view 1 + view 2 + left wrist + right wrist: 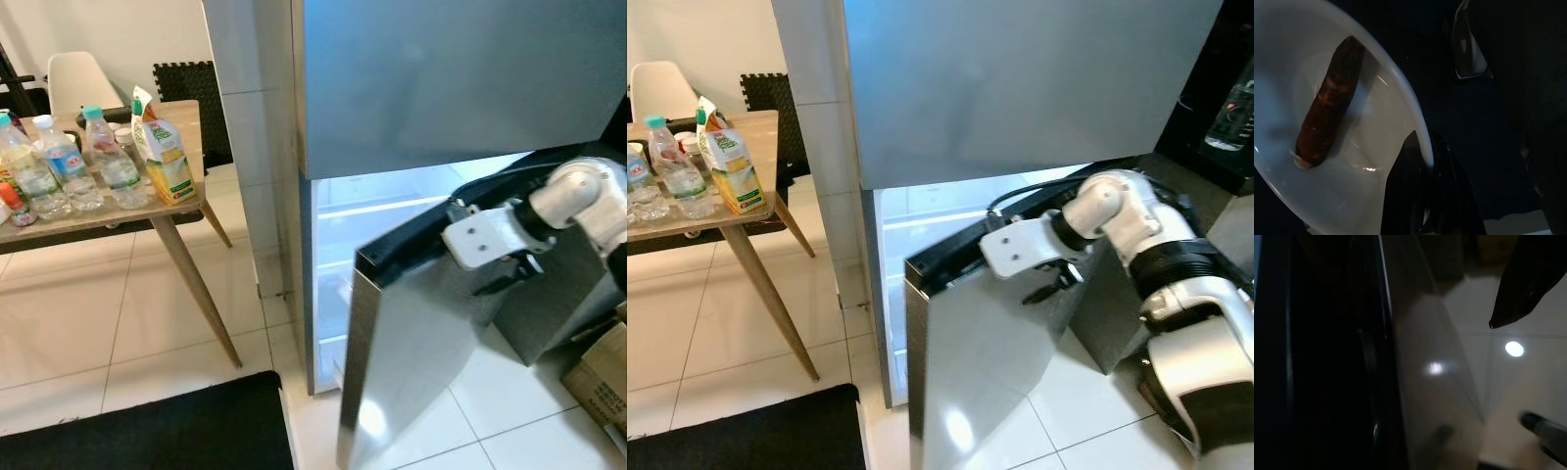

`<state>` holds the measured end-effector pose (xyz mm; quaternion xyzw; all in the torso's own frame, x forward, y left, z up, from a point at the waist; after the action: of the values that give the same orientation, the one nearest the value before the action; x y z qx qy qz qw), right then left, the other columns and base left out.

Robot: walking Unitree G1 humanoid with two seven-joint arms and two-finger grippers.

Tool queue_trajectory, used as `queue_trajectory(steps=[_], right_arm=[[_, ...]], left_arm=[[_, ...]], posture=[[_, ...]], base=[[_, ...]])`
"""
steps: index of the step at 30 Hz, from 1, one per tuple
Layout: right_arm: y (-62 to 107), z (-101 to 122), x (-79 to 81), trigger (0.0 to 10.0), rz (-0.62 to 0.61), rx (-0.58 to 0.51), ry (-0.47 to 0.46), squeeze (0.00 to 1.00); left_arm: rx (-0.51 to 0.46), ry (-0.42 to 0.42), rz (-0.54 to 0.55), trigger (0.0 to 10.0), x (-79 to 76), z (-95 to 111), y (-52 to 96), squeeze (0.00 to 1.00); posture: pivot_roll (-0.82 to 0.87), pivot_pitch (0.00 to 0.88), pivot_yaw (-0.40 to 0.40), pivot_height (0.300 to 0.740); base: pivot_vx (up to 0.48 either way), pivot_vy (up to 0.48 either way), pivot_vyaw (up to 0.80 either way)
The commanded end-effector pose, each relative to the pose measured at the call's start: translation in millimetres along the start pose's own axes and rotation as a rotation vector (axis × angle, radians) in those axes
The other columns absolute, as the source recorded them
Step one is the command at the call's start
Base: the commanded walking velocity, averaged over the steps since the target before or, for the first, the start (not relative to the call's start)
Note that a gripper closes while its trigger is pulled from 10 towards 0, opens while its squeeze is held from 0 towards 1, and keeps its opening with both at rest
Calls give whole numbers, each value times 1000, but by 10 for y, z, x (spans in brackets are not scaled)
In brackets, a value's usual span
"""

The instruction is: Restocking fridge

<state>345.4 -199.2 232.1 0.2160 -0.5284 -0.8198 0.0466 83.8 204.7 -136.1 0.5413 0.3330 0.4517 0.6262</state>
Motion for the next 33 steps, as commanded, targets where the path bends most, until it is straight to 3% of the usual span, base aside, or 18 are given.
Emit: queue_trajectory(steps=[1,3,5,6,7,8,9,11,14,19,21,23,25,26,28,29,32,33], right_arm=[[-21,272,71,10000,60,-156,32,0],[16,376,100,10000,66,-222,34,0],[153,595,128,10000,61,-363,54,0],[289,784,137,10000,56,-502,63,0],[289,784,137,10000,56,-502,63,0],[513,1052,153,10000,66,-727,78,0],[513,1052,153,10000,66,-727,78,0],[682,1204,111,10000,64,-910,74,0],[794,1263,38,10000,49,-1038,63,0],[828,1267,-1,10000,40,-1084,57,0],[714,1261,-95,10000,-22,-1036,23,0],[438,1260,-267,10000,-146,-920,-44,0],[334,1265,-328,10000,-190,-874,-66,0],[295,1277,-350,5961,-205,-861,-85,0],[236,1271,-400,5961,-233,-832,-118,0],[168,1239,-463,0,-279,-767,-134,0],[124,1201,-550,0,-336,-710,-170,0],[92,1154,-623,0,-393,-632,-177,0]], left_arm=[[-62,16,-63,10000,-195,184,-27,0],[-62,15,-62,10000,-194,185,-27,0],[-62,14,-62,10000,-190,187,-27,0],[-62,12,-63,10000,-188,189,-27,0],[-62,12,-63,10000,-188,189,-27,0],[-63,9,-65,10000,-186,195,-26,0],[-63,9,-65,10000,-186,195,-26,0],[-65,9,-66,10000,-184,204,-26,0],[-67,9,-66,10000,-183,214,-27,0],[-68,10,-67,10000,-185,219,-27,0],[-68,11,-68,10000,-187,219,-27,0],[-66,12,-69,10000,-189,213,-27,0],[-66,12,-70,10000,-191,212,-27,0],[-66,12,-71,10000,-192,211,-27,0],[-66,13,-71,10000,-192,212,-27,0],[-66,14,-71,10000,-192,212,-27,0],[-67,16,-70,10000,-192,213,-27,0],[-68,18,-70,10000,-192,214,-27,0]], posture=[[-87,0,-50,740],[-87,0,-49,740],[-89,0,-47,740],[-89,0,-46,740],[-89,0,-46,740],[-89,0,-45,740],[-89,0,-45,740],[-88,0,-46,740],[-87,0,-46,740],[-83,0,-49,740],[-86,0,-47,740],[-86,0,-46,740],[-86,0,-46,740],[-86,0,-46,740],[-83,0,-47,740],[-83,0,-47,740],[-81,0,-48,740],[-81,0,-48,740]], base=[[0,0,0],[0,0,0],[0,0,0],[0,0,0],[0,0,0],[0,0,0],[0,0,0],[0,0,0],[0,0,0],[0,0,0],[0,0,0],[0,0,0],[0,0,0],[0,0,0],[0,0,0],[0,0,0],[0,0,0],[0,0,0]])
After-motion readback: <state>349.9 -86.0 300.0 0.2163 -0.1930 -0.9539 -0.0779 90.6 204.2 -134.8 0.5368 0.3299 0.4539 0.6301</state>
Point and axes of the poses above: a point about 5 cm out from each wrist's last joint towards the gripper, its own y axis pointing back from the gripper into the wrist, its own z axis along the axis of the wrist's last joint, x = y × z, the point moved 2 cm from there along -y, pointing out of the wrist towards the gripper, and after that the axes turned 10 degrees about -y, right-handed, at the moved point
